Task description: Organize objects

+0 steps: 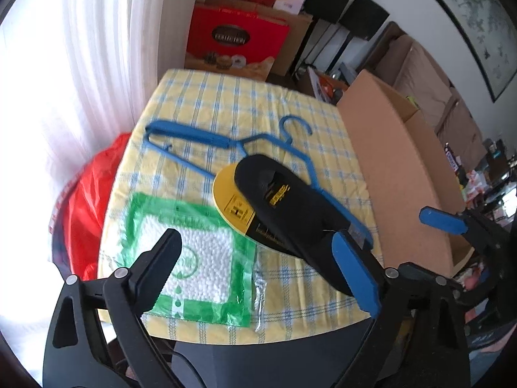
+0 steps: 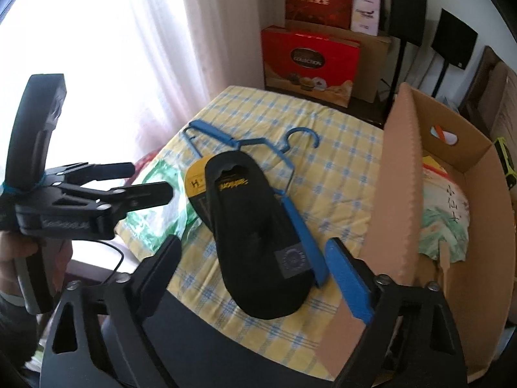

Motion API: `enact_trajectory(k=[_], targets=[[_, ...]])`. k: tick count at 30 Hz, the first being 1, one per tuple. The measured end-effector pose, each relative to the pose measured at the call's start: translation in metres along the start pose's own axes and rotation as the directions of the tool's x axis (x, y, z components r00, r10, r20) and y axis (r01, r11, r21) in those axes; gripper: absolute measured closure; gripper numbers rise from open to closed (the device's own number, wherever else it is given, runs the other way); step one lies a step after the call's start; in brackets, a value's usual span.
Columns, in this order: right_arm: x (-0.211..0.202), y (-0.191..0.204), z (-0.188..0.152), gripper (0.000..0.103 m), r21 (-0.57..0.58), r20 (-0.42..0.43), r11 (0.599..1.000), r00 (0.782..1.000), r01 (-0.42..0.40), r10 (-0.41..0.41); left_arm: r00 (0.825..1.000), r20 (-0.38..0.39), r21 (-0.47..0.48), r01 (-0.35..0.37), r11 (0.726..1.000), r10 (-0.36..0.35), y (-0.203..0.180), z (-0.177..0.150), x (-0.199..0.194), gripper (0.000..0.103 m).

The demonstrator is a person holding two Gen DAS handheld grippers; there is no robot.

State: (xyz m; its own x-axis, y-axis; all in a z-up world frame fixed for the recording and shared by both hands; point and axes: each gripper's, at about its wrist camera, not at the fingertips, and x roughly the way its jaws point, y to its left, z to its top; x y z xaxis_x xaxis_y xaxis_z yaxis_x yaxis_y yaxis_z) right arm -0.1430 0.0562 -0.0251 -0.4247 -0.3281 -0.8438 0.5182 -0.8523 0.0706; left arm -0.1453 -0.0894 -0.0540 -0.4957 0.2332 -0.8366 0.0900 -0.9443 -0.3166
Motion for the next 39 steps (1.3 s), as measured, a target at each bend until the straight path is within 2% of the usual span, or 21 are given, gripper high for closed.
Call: enact_trajectory(k=[4,8,13,22,28,31,32,34,39], targets=[[0.016,0.011,-0.01,0.031,-0.017,-0.018,1.0,1.0,-0.01,0.009,0.998,-0.046,-0.026,0.037,0.999,-0.038,0.004,-0.007,0.018,0.024],[0.034,0.016,-0.021,0.034,-0.023,-0.041,1.0,0.999,-0.008,0.007,0.993,-0.077,-0.062,0.08,0.995,-0.085,0.004,-0.014,0.032,0.027],[0.047,0.017,-0.031,0.048,-0.002,-0.056,1.0,0.998,-0.018,0.018,0.985,-0.112,-0.106,0.12,0.987,-0.132,0.001,-0.019,0.049,0.03],[0.056,0.013,-0.04,0.049,0.009,-0.059,1.0,0.998,0.015,-0.014,0.978,-0.104,-0.161,0.163,0.973,-0.181,-0.007,-0.023,0.056,0.03],[0.058,0.015,-0.044,0.049,-0.005,-0.056,1.0,0.998,0.031,-0.031,0.979,-0.093,-0.17,0.162,0.972,-0.18,-0.01,-0.023,0.055,0.034],[0.063,0.014,-0.046,0.049,0.014,-0.063,1.0,0.998,0.014,-0.013,0.972,-0.1,-0.191,0.19,0.963,-0.212,-0.009,-0.023,0.056,0.034],[0.063,0.014,-0.046,0.049,0.014,-0.063,1.0,0.998,0.014,-0.013,0.965,-0.106,-0.198,0.217,0.956,-0.241,-0.009,-0.024,0.056,0.035],[0.066,0.012,-0.047,0.057,0.037,-0.068,0.999,0.998,-0.003,0.006,0.953,-0.114,-0.211,0.253,0.944,-0.28,-0.01,-0.026,0.056,0.037],[0.067,0.012,-0.05,0.059,0.052,-0.059,0.999,0.998,0.0,0.003,0.955,-0.112,-0.227,0.244,0.943,-0.274,-0.011,-0.027,0.063,0.037]])
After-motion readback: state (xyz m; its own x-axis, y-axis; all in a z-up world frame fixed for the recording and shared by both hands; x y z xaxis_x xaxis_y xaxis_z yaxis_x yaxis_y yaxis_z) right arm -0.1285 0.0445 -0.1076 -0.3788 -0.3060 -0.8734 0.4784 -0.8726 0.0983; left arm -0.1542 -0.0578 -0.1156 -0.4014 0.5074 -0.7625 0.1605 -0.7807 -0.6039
